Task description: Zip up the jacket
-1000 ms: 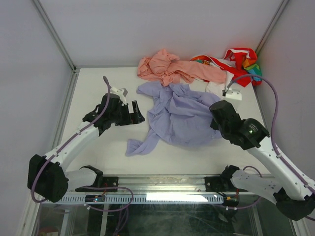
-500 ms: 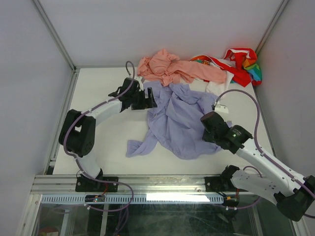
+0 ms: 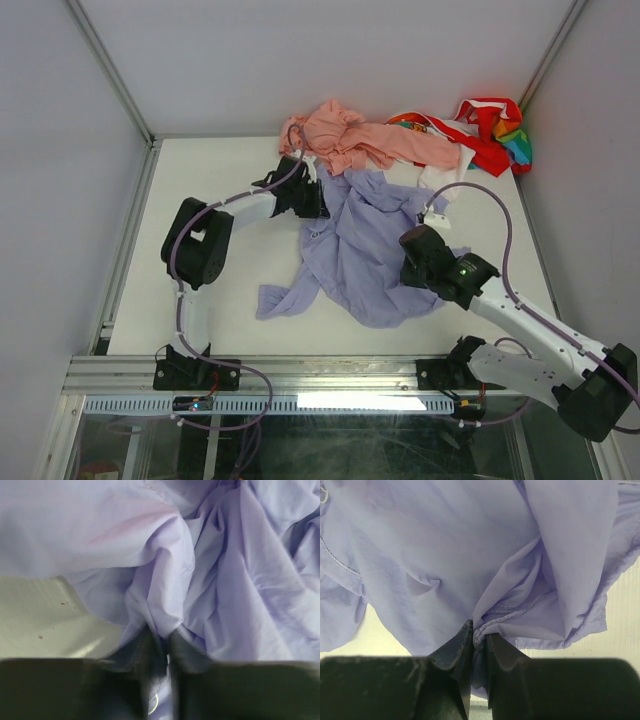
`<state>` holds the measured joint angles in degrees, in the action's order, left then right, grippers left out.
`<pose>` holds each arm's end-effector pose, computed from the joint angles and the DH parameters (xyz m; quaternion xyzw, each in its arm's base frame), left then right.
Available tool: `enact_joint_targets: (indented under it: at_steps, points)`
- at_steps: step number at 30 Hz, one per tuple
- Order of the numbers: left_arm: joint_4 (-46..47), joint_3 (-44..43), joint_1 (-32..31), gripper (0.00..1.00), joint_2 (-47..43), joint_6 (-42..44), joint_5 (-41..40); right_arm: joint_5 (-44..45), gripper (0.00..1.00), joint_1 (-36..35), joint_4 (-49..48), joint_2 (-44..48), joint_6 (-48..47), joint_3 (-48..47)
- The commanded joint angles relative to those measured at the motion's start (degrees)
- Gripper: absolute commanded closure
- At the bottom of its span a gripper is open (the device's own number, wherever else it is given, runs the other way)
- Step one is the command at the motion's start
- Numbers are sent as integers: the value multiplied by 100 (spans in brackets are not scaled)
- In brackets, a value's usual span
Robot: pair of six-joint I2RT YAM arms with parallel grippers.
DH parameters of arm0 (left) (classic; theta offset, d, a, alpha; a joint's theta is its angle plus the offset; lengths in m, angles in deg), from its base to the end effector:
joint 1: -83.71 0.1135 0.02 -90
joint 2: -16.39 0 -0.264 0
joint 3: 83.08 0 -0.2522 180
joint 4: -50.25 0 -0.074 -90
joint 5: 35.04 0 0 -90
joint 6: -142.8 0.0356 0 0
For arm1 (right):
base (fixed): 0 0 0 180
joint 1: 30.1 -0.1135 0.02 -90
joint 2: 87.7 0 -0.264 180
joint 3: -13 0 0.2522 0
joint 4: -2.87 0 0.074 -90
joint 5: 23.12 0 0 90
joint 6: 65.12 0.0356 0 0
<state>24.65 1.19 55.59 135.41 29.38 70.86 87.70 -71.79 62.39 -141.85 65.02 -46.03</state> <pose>0.3931 -0.2211 0.1631 0.0865 0.9246 -0.2678 0.2568 0.1419 0.1094 0.2615 0.0422 0.9377 0.0655 0.3385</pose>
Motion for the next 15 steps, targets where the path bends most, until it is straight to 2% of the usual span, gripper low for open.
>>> enact_joint_targets:
  at_steps: [1, 3, 6, 9, 15]
  points:
    - [357, -447, 310, 99, -294, 3, 571, 224, 85, 31, -543, -216, -312, -260]
    - [280, -567, 548, 100, -583, 49, 661, 335, 88, 122, -648, -433, -506, -476]
    - [-289, -1240, 918, 100, -953, 318, 743, 473, 95, 506, -809, -910, -991, -1008]
    - [-992, -2254, 1265, 100, -1146, 635, 752, 376, 100, 1021, -1131, -1358, -1522, -1699]
    - [-2396, -4687, 1989, 100, -1017, 933, 1105, 331, 100, 1602, -1660, -2294, -2479, -3769]
